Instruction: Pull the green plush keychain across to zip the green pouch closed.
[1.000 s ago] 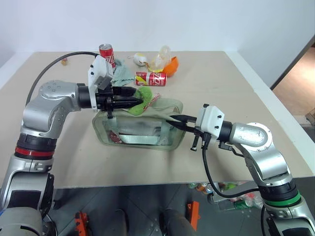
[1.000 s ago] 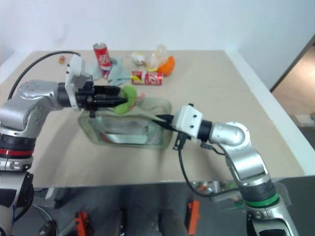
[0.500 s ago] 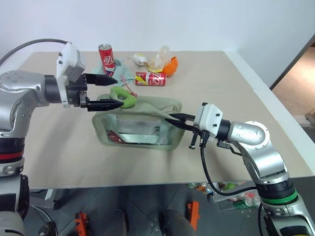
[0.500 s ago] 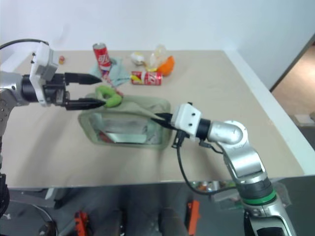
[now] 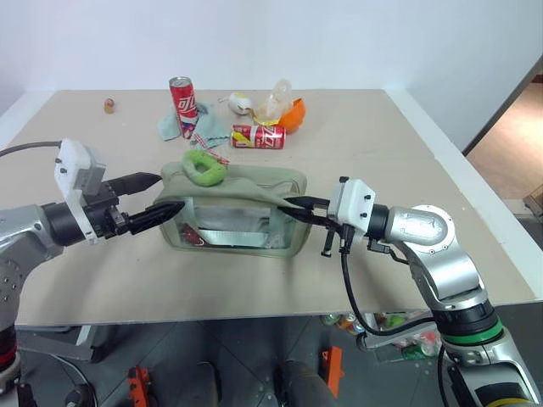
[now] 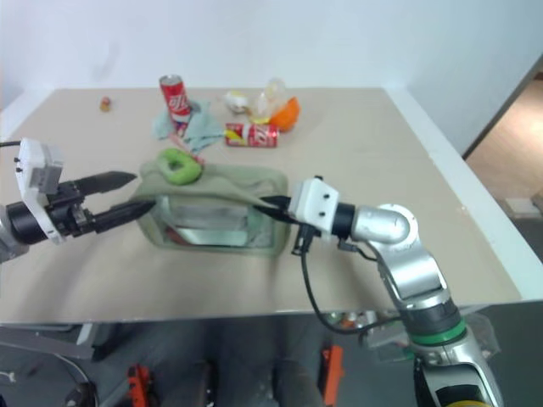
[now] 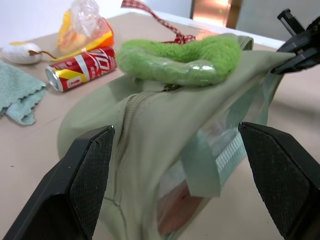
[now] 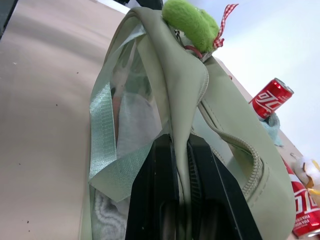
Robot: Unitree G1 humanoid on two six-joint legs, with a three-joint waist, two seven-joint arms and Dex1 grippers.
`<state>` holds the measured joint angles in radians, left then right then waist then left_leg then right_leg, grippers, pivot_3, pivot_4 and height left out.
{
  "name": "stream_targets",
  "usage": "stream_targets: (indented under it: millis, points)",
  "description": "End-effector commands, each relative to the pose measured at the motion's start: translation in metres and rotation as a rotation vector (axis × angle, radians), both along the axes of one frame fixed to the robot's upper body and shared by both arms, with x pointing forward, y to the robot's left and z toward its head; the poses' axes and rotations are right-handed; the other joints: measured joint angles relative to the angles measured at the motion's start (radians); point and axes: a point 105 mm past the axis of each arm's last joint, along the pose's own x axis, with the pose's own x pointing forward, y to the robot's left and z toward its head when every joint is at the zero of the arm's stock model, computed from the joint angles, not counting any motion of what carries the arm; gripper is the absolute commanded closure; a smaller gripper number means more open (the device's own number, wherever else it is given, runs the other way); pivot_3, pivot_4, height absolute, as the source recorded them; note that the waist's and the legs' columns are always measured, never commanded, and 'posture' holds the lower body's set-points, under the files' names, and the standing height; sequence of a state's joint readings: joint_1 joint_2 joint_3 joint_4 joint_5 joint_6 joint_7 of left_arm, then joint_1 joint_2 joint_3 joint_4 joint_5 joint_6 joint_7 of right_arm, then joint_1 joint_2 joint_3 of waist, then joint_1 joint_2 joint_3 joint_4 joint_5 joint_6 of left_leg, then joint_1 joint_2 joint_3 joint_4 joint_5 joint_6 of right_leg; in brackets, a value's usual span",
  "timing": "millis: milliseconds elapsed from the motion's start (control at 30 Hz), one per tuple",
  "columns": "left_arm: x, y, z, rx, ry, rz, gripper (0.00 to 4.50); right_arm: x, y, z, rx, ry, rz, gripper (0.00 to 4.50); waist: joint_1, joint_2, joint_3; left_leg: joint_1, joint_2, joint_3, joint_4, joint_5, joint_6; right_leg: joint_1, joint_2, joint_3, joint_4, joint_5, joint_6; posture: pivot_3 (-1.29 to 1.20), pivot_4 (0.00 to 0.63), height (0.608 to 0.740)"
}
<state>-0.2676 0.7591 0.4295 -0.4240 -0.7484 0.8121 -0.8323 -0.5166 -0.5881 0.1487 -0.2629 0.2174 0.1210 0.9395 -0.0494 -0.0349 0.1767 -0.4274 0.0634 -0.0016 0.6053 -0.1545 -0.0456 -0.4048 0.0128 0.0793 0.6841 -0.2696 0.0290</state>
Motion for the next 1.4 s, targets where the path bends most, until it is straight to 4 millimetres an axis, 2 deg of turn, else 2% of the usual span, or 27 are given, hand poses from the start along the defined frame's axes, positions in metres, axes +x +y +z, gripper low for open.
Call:
stream_targets:
  millis: [33, 100, 133, 167, 267, 433, 467, 500, 600, 733, 833, 900, 1067, 1233, 1300, 1400]
  points:
    - [0.001, -0.002, -0.002, -0.001, -0.046, 0.019, 0.39, -0.002, 0.002, 0.008, -0.001, -0.037, 0.018, 4.50, 0.000, 0.000, 0.000, 0.000, 0.000, 0.000, 0.000, 0.000, 0.000, 0.000, 0.000, 0.000, 0.000, 0.000, 0.000, 0.00, 0.150, 0.740]
    - [0.002, -0.001, -0.006, -0.003, -0.043, 0.032, 0.39, -0.003, 0.001, 0.008, -0.002, -0.039, 0.017, 4.50, 0.000, 0.000, 0.000, 0.000, 0.000, 0.000, 0.000, 0.000, 0.000, 0.000, 0.000, 0.000, 0.000, 0.000, 0.000, 0.00, 0.150, 0.740]
    - [0.003, -0.001, -0.009, -0.007, -0.038, 0.038, 0.88, -0.003, 0.000, 0.008, -0.003, -0.039, 0.015, 4.50, 0.000, 0.000, 0.000, 0.000, 0.000, 0.000, 0.000, 0.000, 0.000, 0.000, 0.000, 0.000, 0.000, 0.000, 0.000, 0.00, 0.150, 0.740]
    - [0.003, 0.000, -0.012, -0.009, -0.033, 0.041, 1.04, -0.003, 0.000, 0.008, -0.004, -0.040, 0.012, 4.50, 0.000, 0.000, 0.000, 0.000, 0.000, 0.000, 0.000, 0.000, 0.000, 0.000, 0.000, 0.000, 0.000, 0.000, 0.000, 0.00, 0.150, 0.740]
    - [0.005, -0.001, -0.021, 0.006, -0.020, 0.040, 2.12, -0.003, -0.002, 0.008, -0.008, -0.036, 0.008, 4.50, 0.001, 0.000, 0.000, 0.000, 0.000, 0.000, -0.001, 0.000, 0.000, 0.000, 0.000, 0.000, 0.000, -0.001, 0.000, 0.00, 0.150, 0.740]
    - [0.006, -0.005, -0.024, 0.004, -0.017, 0.018, 3.79, -0.002, -0.009, 0.011, 0.019, 0.012, -0.005, 4.50, 0.003, 0.000, 0.000, 0.000, -0.001, 0.000, -0.001, 0.000, 0.000, 0.000, -0.001, 0.000, 0.000, 0.000, 0.000, 0.00, 0.150, 0.740]
    - [0.006, -0.006, -0.024, 0.002, -0.017, 0.013, 4.26, -0.002, -0.010, 0.012, 0.024, 0.022, -0.004, 4.50, 0.003, 0.000, 0.000, 0.000, -0.001, 0.000, 0.000, 0.000, 0.000, 0.000, -0.001, 0.000, 0.000, 0.000, 0.000, 0.00, 0.150, 0.740]
    - [0.006, -0.008, -0.024, 0.000, -0.018, 0.008, 4.49, -0.002, -0.011, 0.015, 0.030, 0.020, -0.007, 4.13, 0.003, 0.000, 0.000, 0.000, -0.001, 0.001, 0.000, 0.000, 0.000, 0.000, -0.001, 0.001, 0.000, 0.000, 0.000, 0.00, 0.150, 0.740]
    - [0.009, -0.016, -0.022, -0.011, -0.024, -0.015, 4.50, 0.000, -0.016, 0.026, 0.035, 0.006, -0.012, 3.07, 0.007, 0.000, 0.000, 0.000, -0.001, 0.000, 0.000, 0.000, 0.000, 0.000, -0.001, 0.001, 0.000, -0.001, 0.001, 0.00, 0.150, 0.740]
    - [0.013, -0.028, -0.018, -0.022, -0.038, -0.054, 4.50, -0.002, -0.015, 0.055, 0.067, -0.036, 0.014, 1.70, 0.008, 0.001, 0.000, -0.001, -0.002, 0.000, 0.000, 0.000, 0.000, 0.000, -0.001, 0.001, 0.000, 0.000, 0.002, 0.00, 0.150, 0.740]
    - [0.015, -0.036, -0.017, -0.027, -0.044, -0.081, 4.50, -0.012, 0.001, 0.081, 0.116, -0.058, 0.082, 0.67, 0.006, 0.001, 0.000, -0.001, -0.002, 0.000, 0.000, 0.000, 0.000, 0.000, -0.001, 0.001, -0.001, 0.000, 0.002, 0.00, 0.150, 0.740]
    - [0.017, -0.040, -0.016, -0.028, -0.046, -0.099, 4.50, -0.018, 0.016, 0.090, 0.131, -0.065, 0.126, 0.04, 0.005, 0.001, 0.000, -0.001, -0.001, 0.000, -0.001, 0.000, 0.000, -0.001, 0.000, 0.001, -0.001, -0.001, 0.001, 0.00, 0.150, 0.740]
    - [0.021, -0.048, -0.015, -0.037, -0.049, -0.122, 4.50, -0.017, 0.045, 0.089, 0.140, -0.082, 0.187, 0.04, 0.004, 0.001, 0.000, -0.002, -0.001, -0.001, -0.002, 0.000, 0.000, -0.001, 0.000, 0.000, -0.001, -0.001, 0.000, 0.00, 0.150, 0.740]
    - [0.027, -0.051, -0.014, -0.043, -0.061, -0.103, 4.50, 0.002, 0.054, 0.072, 0.100, -0.086, 0.155, 0.04, 0.006, 0.001, 0.000, -0.003, -0.002, -0.001, 0.000, 0.000, 0.000, -0.001, -0.001, 0.000, -0.001, -0.001, 0.001, 0.00, 0.150, 0.740]
    - [0.027, -0.051, -0.013, -0.045, -0.067, -0.096, 4.50, 0.008, 0.053, 0.068, 0.099, -0.086, 0.132, 0.57, 0.006, 0.001, 0.000, -0.003, -0.002, -0.001, 0.000, 0.000, 0.000, -0.001, -0.002, 0.000, -0.001, -0.001, 0.001, 0.00, 0.150, 0.740]
    - [0.027, -0.051, -0.012, -0.046, -0.071, -0.091, 4.50, 0.014, 0.051, 0.062, 0.079, -0.092, 0.116, 1.62, 0.006, 0.001, 0.000, -0.003, -0.002, -0.001, 0.000, 0.000, 0.000, -0.001, -0.001, 0.000, -0.001, -0.001, 0.001, 0.00, 0.150, 0.740]
